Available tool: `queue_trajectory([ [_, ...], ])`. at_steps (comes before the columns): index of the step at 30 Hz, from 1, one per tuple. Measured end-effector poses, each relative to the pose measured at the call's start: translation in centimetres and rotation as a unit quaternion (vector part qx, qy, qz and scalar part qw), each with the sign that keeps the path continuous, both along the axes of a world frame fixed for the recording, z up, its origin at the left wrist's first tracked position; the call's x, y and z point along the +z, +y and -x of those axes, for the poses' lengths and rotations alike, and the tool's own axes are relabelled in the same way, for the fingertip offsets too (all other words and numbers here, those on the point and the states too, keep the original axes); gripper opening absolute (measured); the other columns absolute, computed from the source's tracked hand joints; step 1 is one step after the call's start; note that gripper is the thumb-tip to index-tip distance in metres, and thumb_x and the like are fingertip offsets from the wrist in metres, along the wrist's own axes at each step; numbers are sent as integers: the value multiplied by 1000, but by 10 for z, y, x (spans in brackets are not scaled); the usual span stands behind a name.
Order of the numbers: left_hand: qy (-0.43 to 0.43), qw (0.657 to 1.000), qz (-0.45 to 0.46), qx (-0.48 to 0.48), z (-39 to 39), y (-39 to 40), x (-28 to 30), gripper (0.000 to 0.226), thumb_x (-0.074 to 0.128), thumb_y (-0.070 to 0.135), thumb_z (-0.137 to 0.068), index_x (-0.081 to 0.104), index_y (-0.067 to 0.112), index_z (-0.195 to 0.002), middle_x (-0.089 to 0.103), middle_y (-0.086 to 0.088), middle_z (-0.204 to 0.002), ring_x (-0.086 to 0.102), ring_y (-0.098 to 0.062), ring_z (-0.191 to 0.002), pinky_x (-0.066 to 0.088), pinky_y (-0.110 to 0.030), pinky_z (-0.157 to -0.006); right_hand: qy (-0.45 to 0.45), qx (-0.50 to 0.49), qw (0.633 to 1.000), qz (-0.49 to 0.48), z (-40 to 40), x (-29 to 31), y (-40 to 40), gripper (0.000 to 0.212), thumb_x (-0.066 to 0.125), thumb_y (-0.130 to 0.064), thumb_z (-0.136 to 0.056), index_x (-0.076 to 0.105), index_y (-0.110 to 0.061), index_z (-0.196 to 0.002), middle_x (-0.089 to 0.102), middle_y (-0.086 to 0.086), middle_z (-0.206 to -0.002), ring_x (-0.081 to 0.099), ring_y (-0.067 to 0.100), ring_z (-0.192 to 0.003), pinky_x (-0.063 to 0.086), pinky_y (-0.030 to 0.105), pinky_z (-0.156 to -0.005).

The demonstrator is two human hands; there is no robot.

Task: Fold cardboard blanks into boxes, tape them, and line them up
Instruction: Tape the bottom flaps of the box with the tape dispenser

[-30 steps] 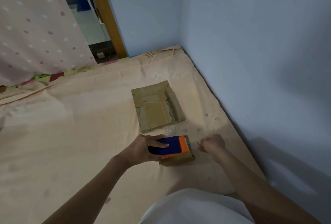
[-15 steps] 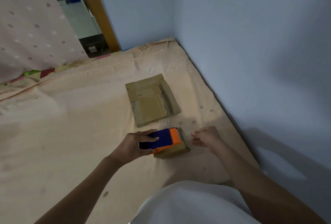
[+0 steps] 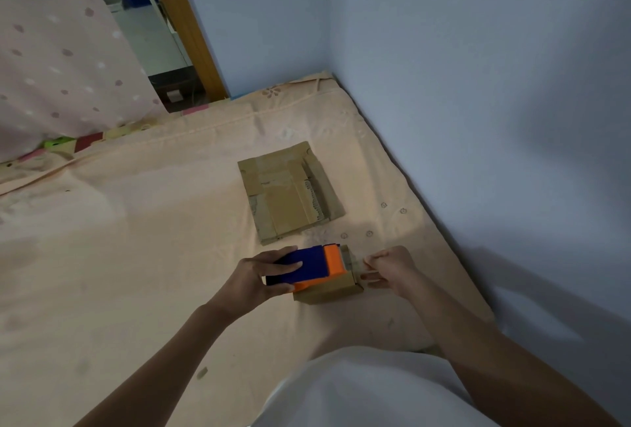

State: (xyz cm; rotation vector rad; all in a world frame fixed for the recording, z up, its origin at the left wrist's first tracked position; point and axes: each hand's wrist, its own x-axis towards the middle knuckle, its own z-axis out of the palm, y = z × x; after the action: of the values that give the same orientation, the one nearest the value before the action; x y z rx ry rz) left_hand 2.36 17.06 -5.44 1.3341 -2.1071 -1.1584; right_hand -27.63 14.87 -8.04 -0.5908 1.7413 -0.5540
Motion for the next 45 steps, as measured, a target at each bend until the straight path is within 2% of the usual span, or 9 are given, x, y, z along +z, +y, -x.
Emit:
queue_trajectory([
  [7,17,999,-27,9,2,-5,-1,45,74,28,-81,66,37,-125,51,18,-143,42,0,-134,53,-21,-94,-52,-49,997,21,8,6,-2,12,64,1,-94,64,11,-101,70,23,-89,73,33,-77,63,42,-72],
  [12,64,997,-36,27,7,-3,-3,45,75,25,-80,68,31,-125,52,17,-142,43,2,-133,54,-21,-92,-64,-48,996,39,15,19,-8,6,59,-1,-97,61,5,-99,72,21,-92,75,31,-81,60,47,-86],
  [18,46,999,-7,16,-3,-2,-6,46,75,22,-81,66,36,-125,52,19,-141,44,3,-133,52,-18,-94,-96,-48,994,-6,9,8,9,8,63,1,-95,66,6,-99,71,20,-89,72,32,-82,60,48,-80],
  [21,36,999,-5,16,-3,-1,-7,48,75,21,-82,64,40,-125,52,20,-141,45,2,-132,53,-19,-93,-55,-47,997,5,5,-1,5,7,66,0,-93,68,5,-97,73,19,-91,72,31,-84,62,45,-76],
  [25,17,1000,20,11,0,-2,-8,50,76,23,-81,62,43,-125,53,17,-141,46,2,-131,52,-18,-94,28,-27,999,5,3,-4,-2,9,71,-5,-90,69,2,-96,73,16,-92,73,26,-79,62,36,-63],
  [33,-40,998,44,-7,3,-4,-8,50,71,36,-81,62,37,-130,51,18,-142,46,-6,-131,54,-22,-92,111,13,994,9,-4,-8,-4,7,73,-10,-89,68,-5,-90,72,13,-90,72,25,-80,59,33,-58],
  [40,-32,998,50,7,7,0,-10,49,73,34,-82,63,38,-130,52,16,-144,46,-6,-131,53,-26,-97,140,28,990,8,-10,-16,-1,7,70,-13,-92,69,-10,-86,71,12,-93,69,26,-83,60,33,-58],
  [43,-31,998,47,9,8,1,-10,49,74,33,-82,63,38,-129,52,16,-144,46,-6,-132,53,-29,-98,145,42,989,-2,-13,-18,1,5,65,-11,-94,66,-11,-90,68,10,-97,68,29,-89,62,39,-67],
  [45,-33,998,42,12,7,1,-10,49,73,33,-82,63,37,-130,51,16,-144,46,-6,-132,53,-30,-98,142,48,988,-22,-12,-23,4,10,62,-8,-94,60,-12,-85,66,11,-99,67,31,-92,62,43,-72],
])
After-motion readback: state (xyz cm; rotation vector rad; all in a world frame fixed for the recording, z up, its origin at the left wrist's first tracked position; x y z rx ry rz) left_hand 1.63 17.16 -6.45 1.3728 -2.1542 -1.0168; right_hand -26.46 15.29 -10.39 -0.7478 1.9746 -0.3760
